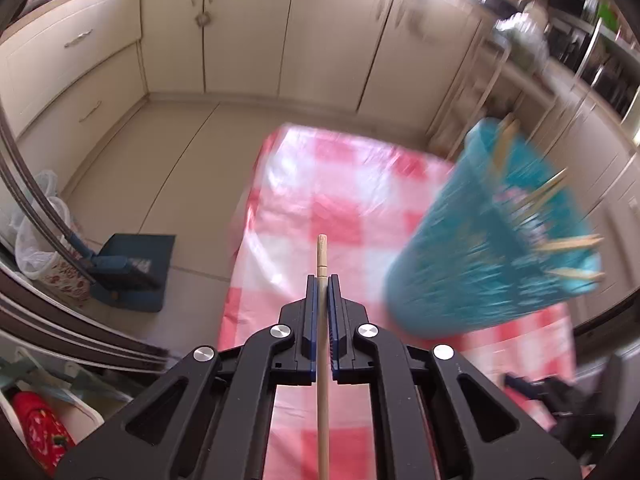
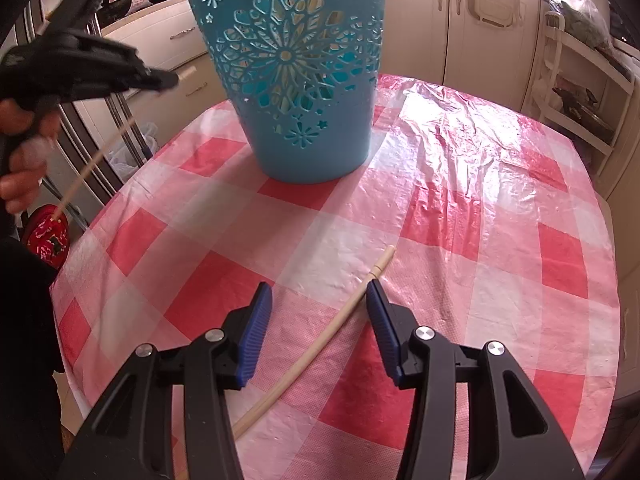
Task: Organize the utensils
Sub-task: 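Lower the open right tool onto the last loose chopstick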
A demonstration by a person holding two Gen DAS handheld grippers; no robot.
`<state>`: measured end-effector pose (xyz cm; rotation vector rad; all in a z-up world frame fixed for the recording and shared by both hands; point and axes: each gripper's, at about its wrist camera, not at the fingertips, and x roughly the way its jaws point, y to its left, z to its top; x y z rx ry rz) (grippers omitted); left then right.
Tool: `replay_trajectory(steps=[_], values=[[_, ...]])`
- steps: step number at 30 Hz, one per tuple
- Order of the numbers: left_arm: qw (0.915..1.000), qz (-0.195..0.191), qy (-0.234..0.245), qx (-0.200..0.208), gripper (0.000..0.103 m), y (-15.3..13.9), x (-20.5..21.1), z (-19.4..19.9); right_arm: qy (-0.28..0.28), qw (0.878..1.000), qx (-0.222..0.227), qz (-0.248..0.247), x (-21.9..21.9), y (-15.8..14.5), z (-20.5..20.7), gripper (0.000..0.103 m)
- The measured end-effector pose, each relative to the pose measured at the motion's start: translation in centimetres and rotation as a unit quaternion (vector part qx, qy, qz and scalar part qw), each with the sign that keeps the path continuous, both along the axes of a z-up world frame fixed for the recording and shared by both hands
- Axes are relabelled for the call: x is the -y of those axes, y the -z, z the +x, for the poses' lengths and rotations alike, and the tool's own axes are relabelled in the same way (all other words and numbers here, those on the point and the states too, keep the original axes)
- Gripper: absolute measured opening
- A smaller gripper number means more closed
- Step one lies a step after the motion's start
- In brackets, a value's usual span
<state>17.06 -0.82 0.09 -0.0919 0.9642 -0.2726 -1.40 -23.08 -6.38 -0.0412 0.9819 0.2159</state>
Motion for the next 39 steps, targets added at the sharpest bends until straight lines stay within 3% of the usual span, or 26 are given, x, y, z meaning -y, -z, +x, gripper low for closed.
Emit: replay_trajectory(steps=[3, 7, 12, 16, 19, 29, 31, 33, 35, 39], values=[[0.9955, -0.063, 0.016, 0.069, 0.004, -5.9, 0.3, -1.7, 0.000, 1.000, 0.000, -0.005, -0.1, 0.0, 0.0, 0.048], [0.9787, -0.114, 0.031, 0.168, 0.004, -11.7, 2.6, -2.4, 0.001, 1.000, 0.001, -0.008, -0.3, 0.0, 0.0, 0.049], [0.9597, -0.131, 0.014, 0.248, 0.005, -14.4, 6.5, -1.2, 0.002, 1.000, 0.001, -0.003, -0.1, 0.0, 0.0, 0.049], [0.9471, -0.116, -0.001, 0.299, 0.005, -15.5, 9.3, -0.1, 0.001, 1.000, 0.000, 0.003, 0.0, 0.0, 0.0, 0.050], [0.9465, -0.092, -0.004, 0.309, 0.005, -14.3, 11.2, 1.0, 0.001, 1.000, 0.000, 0.008, 0.1, 0.0, 0.0, 0.051], [0.9658, -0.005, 0.040, 0.256, 0.006, -7.7, 12.3, 0.1, -0.001, 1.000, -0.001, 0.008, -0.1, 0.0, 0.0, 0.053], [0.9693, 0.009, 0.049, 0.241, 0.012, -6.9, 11.8, -0.8, 0.000, 1.000, -0.001, 0.009, -0.1, 0.0, 0.1, 0.053], [0.9713, 0.008, 0.043, 0.234, 0.042, -6.8, 10.3, -2.1, 0.001, 1.000, -0.001, 0.013, 0.0, -0.1, 0.0, 0.053], [0.9697, 0.004, 0.019, 0.244, 0.063, -7.1, 8.4, -3.7, 0.006, 1.000, 0.000, 0.017, 0.3, -0.1, -0.1, 0.053], [0.9645, -0.007, -0.019, 0.263, 0.074, -7.4, 4.5, -6.4, 0.030, 0.999, -0.003, 0.020, 0.8, -0.3, -0.5, 0.054]])
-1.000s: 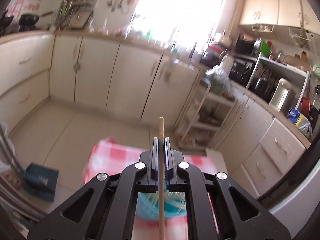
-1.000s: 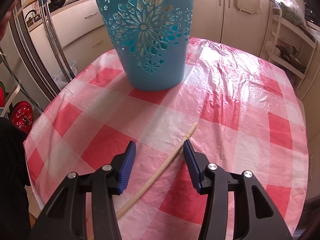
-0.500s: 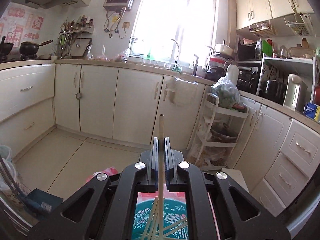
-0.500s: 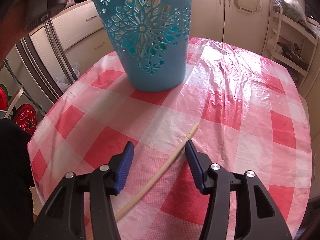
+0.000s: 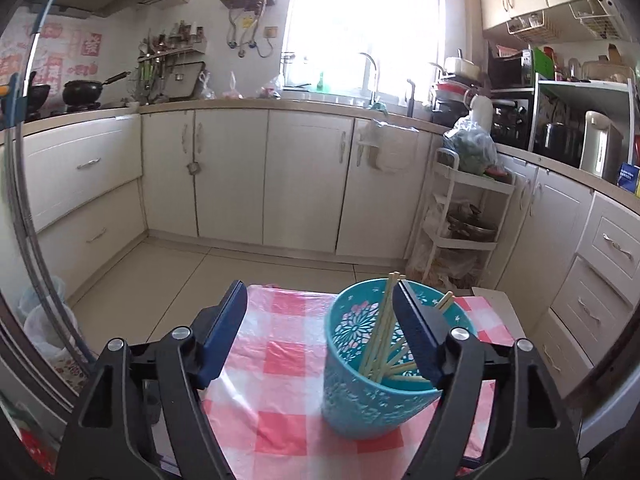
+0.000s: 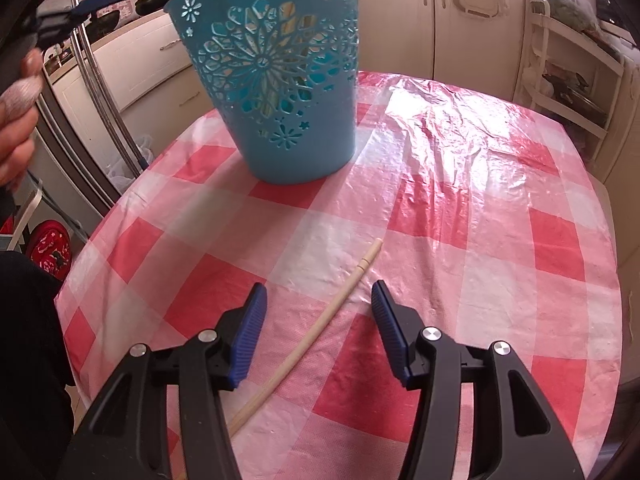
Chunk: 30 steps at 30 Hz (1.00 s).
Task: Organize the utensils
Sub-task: 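Lower the open right tool onto the last loose chopstick, then close the right tool on the chopstick and lift it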
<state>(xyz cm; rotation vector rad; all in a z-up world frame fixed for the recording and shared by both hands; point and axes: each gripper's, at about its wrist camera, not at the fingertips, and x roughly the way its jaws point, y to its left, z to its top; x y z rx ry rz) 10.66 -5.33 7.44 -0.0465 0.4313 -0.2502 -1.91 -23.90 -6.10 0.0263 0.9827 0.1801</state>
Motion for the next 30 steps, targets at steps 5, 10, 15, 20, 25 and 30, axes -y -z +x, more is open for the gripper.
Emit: replay_trajectory(steps=[5, 10, 15, 20, 25, 30], values=[[0.9981, -0.028, -0.049, -0.026, 0.078, 2.4, -4.6, -0.5, 0.013, 0.999, -0.003, -0.036, -0.8, 0.1, -0.6, 0.055], [0.9877, -0.080, -0.078, -0.110, 0.078, 5.0, -7.9, 1.7, -0.012, 0.998, -0.009, -0.068, -2.2, 0.1, -0.4, 0.040], [0.9877, -0.095, -0.072, -0.101, 0.078, 4.8, -8.7, 1.3, -0.158, 0.979, -0.043, -0.122, -3.8, -0.4, 0.3, 0.016], [0.9865, -0.100, -0.070, -0.109, 0.078, 4.9, -8.3, 1.6, -0.106, 0.982, -0.095, -0.120, -1.9, -0.6, 2.2, 0.021], [0.9860, -0.091, -0.067, -0.122, 0.078, 5.4, -7.8, 1.9, -0.021, 0.992, -0.084, -0.090, -0.8, -0.5, 2.2, 0.034], [0.9865, -0.082, -0.065, -0.126, 0.078, 5.7, -7.6, 1.9, -0.040, 0.992, -0.088, -0.078, -2.2, -0.7, 2.0, 0.008]])
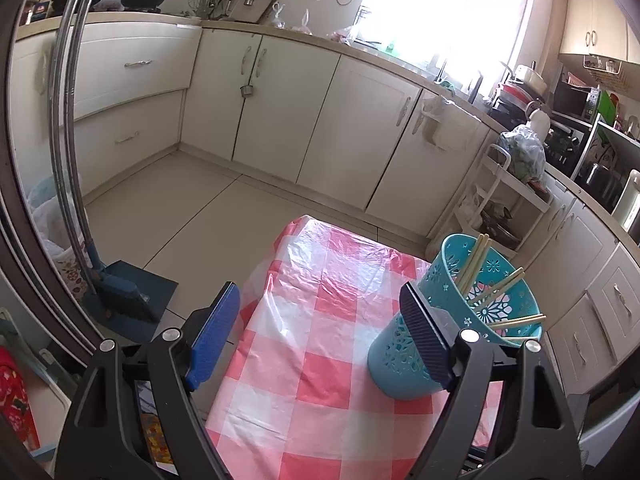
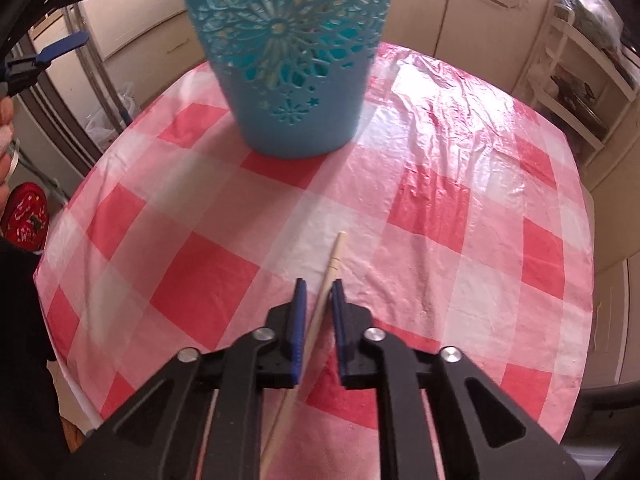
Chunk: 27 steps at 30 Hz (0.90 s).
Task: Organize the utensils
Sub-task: 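Close the right tool on the chopstick and lift it, then carry the chopstick over the basket and open the right tool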
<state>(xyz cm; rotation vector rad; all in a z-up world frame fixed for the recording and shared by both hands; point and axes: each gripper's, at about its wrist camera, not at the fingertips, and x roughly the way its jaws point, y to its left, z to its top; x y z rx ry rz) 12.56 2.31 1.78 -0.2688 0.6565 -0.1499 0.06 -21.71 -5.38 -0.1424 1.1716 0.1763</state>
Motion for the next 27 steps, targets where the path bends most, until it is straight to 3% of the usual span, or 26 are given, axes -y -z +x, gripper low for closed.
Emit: replay_trajectory(steps=[8, 11, 15, 18, 20, 23, 27], values=[[0.9999, 0.004, 0.002, -0.010, 0.078, 0.3, 0.5, 0.4, 0.000, 1.000, -0.004, 0.015, -0.3, -0.1, -0.6, 0.006], [0.9999, 0.009, 0.001, -0.011, 0.078, 0.4, 0.5, 0.4, 0.035, 0.995, 0.003, 0.096, 1.7, -0.8, -0.9, 0.006], [0.9999, 0.002, -0.008, -0.013, 0.078, 0.5, 0.2, 0.5, 0.072, 0.970, 0.042, 0.227, 4.3, -5.0, -2.3, 0.006], [0.9999, 0.004, -0.009, -0.011, 0.078, 0.5, 0.4, 0.3, 0.075, 0.948, 0.091, 0.294, 5.0, -9.6, -1.8, 0.006], [0.9999, 0.008, -0.007, -0.007, 0.078, 0.4, 0.5, 0.1, 0.068, 0.939, 0.131, 0.311, 4.6, -12.8, -0.8, 0.006], [0.9999, 0.015, -0.007, -0.004, 0.078, 0.3, 0.7, 0.0, 0.068, 0.924, 0.214, 0.309, 3.9, -17.6, 1.4, 0.006], [0.9998, 0.016, -0.005, -0.007, 0.078, 0.4, 0.8, 0.2, 0.102, 0.905, 0.314, 0.269, 3.1, -21.1, 5.1, 0.006]])
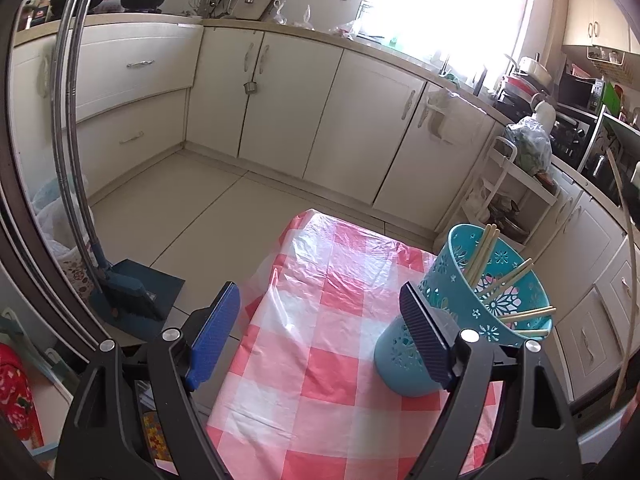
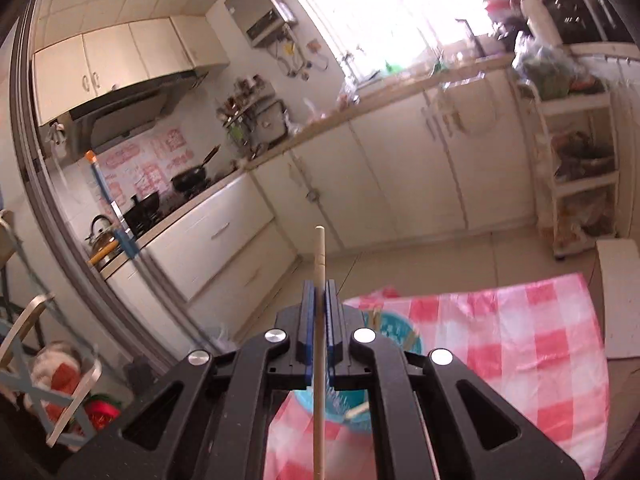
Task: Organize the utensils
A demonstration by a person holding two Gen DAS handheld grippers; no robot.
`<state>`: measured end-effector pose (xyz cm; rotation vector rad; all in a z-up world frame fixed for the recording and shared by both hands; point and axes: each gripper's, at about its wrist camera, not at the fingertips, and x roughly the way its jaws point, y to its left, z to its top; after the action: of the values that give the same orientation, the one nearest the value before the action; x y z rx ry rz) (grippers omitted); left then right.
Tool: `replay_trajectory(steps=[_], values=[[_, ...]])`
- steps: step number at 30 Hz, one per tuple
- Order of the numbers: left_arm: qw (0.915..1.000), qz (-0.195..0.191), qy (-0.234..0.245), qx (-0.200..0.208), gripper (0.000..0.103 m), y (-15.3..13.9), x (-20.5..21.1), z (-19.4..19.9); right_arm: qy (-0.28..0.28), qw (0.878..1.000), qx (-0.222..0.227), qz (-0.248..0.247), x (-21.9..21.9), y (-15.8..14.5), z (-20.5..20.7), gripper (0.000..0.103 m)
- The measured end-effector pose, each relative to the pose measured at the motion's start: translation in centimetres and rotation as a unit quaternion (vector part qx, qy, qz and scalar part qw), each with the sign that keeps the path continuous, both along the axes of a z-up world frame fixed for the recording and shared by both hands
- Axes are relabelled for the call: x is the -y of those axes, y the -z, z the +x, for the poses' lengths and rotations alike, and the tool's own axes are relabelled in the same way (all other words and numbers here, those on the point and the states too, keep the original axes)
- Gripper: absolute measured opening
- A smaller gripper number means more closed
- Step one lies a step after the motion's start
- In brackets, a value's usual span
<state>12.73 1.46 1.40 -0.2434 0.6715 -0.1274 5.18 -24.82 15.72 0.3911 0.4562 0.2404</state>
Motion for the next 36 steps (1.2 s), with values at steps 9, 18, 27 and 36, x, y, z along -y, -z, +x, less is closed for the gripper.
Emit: replay_trajectory(steps=[9, 18, 27, 36], values=[[0.9999, 0.012, 0.003, 0.010, 0.080, -0.4, 0.2, 0.0, 0.152, 0.984, 0.034, -0.082, -2.6, 4.6, 6.2, 0.006], [0.9995, 0.026, 0.012, 0.016, 0.082, -0.7, 1.0, -0.3, 0.104, 0.985, -0.003, -0.137, -4.3, 9.2, 3.7, 0.006], [0.9987, 0.047, 0.017, 0.010, 0.091, -0.2, 1.4, -0.5, 0.063, 0.983, -0.020, -0.169, -4.1, 9.2, -0.5, 0.036], [0.9945, 0.101, 0.025, -0.004, 0.095, -3.4, 3.0, -4.3, 0.091, 0.982, -0.022, -0.165, -2.0, 4.7, -9.1, 0.092]])
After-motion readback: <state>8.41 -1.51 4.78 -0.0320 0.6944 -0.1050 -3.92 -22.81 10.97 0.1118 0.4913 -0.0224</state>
